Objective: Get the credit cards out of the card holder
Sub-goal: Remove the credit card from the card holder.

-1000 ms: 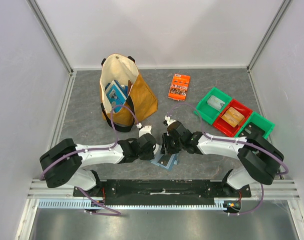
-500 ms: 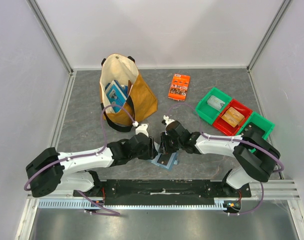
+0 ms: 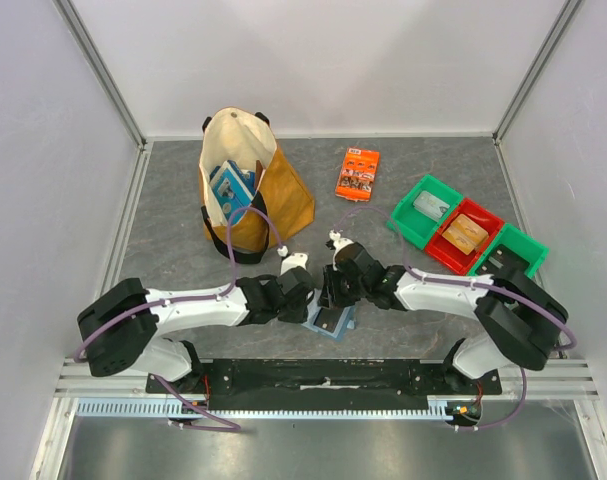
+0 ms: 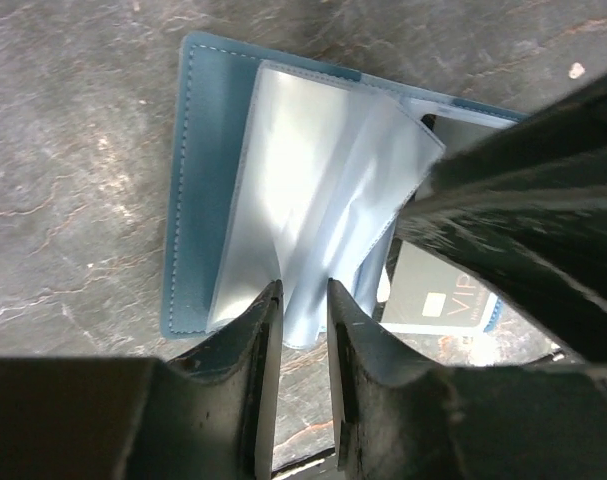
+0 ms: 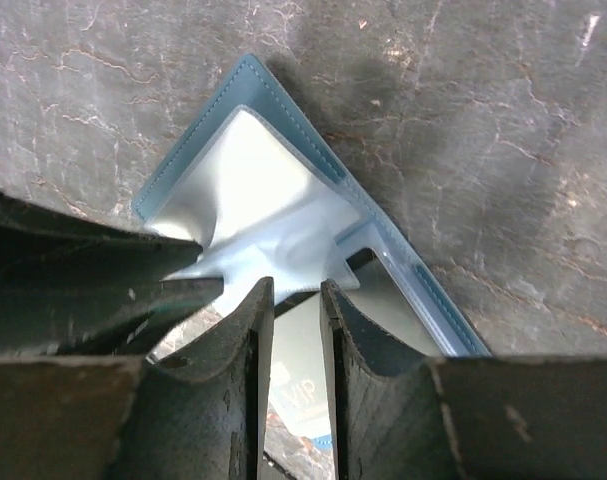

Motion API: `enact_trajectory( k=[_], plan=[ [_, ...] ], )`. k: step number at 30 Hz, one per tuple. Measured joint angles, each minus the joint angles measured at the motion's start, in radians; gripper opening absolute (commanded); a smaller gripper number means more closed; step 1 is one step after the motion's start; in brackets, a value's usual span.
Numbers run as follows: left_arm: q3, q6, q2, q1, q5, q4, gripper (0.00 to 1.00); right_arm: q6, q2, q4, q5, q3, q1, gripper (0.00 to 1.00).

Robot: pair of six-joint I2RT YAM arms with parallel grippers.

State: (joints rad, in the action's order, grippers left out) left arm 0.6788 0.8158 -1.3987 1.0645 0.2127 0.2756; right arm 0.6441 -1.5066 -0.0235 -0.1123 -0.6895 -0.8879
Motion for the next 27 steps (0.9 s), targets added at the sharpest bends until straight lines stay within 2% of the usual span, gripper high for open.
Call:
enact_trajectory(
  k=[6,11,15,23,27],
  plan=[
    [0.000,0.031,0.006,0.000,0.031,0.029,0.27,0.000,0.120,-0.029,0.013,0.044,0.000,0.33],
    [-0.009,0.055,0.014,-0.001,0.035,0.022,0.27,0.003,0.139,-0.030,0.013,0.085,0.000,0.26],
    [-0.045,0.079,0.043,-0.019,0.031,-0.003,0.32,0.018,0.137,-0.018,0.016,0.125,0.002,0.21],
    [-0.082,0.094,0.206,-0.100,0.048,0.011,0.50,0.027,0.107,0.035,0.013,0.126,0.002,0.19],
    [-0.043,0.082,0.269,-0.105,0.035,0.055,0.50,0.027,0.099,0.051,0.011,0.126,0.002,0.19]
  ],
)
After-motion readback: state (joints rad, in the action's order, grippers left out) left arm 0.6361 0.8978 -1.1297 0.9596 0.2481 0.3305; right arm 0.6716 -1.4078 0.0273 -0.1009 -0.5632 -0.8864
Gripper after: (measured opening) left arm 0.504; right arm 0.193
